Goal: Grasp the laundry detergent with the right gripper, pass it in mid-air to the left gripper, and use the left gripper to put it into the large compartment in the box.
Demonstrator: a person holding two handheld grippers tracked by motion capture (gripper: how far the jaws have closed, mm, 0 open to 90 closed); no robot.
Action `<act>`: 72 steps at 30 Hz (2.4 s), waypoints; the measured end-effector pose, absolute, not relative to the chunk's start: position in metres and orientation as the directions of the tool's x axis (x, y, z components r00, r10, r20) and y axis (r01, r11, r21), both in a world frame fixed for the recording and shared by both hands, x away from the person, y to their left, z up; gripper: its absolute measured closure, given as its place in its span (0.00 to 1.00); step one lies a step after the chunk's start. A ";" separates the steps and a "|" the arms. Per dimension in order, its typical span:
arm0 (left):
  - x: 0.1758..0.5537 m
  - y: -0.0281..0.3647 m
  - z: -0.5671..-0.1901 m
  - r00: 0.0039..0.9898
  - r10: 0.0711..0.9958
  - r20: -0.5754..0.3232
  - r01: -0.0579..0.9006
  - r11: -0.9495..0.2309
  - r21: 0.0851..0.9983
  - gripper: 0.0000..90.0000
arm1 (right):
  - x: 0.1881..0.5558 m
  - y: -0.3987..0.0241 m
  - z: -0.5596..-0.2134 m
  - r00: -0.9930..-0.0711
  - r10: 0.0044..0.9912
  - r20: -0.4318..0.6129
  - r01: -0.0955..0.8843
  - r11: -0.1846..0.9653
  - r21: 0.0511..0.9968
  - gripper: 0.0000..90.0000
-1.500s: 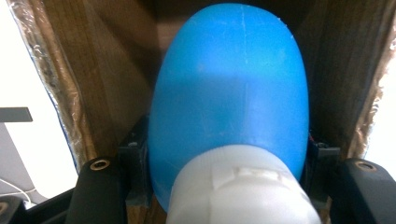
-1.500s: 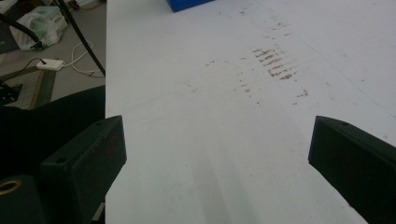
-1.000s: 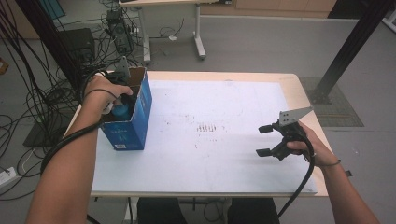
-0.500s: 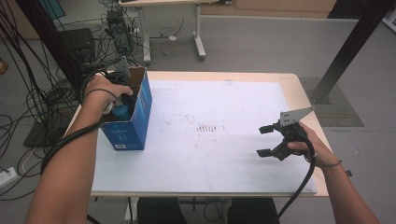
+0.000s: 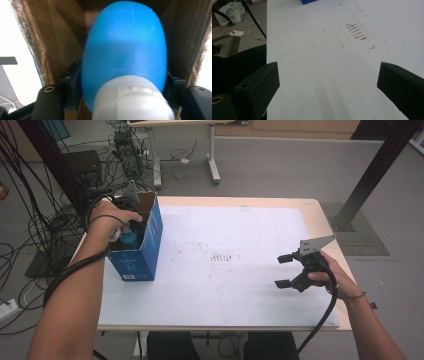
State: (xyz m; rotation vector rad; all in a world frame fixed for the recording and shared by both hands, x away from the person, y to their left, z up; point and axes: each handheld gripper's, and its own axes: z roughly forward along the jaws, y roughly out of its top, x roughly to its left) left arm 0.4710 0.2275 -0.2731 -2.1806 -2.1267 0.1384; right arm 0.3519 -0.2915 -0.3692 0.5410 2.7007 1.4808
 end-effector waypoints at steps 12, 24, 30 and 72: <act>0.469 0.226 -0.261 0.029 1.000 0.001 0.992 -0.029 -0.122 0.36 | 0.352 -0.291 -0.370 -0.940 0.303 0.154 0.293 0.491 0.821 0.05; 0.463 0.225 -0.226 0.032 0.999 -0.006 0.996 -0.033 -0.082 0.36 | 0.351 -0.288 -0.367 -0.944 0.297 0.148 0.283 0.488 0.826 0.05; 0.459 0.222 -0.211 0.046 0.999 -0.014 0.997 -0.047 -0.064 0.34 | 0.350 -0.287 -0.366 -0.945 0.293 0.146 0.280 0.492 0.825 0.05; 0.428 0.142 -0.164 0.238 0.971 0.005 0.971 -0.238 0.020 0.06 | 0.340 -0.289 -0.361 -0.942 0.306 0.138 0.283 0.505 0.815 0.05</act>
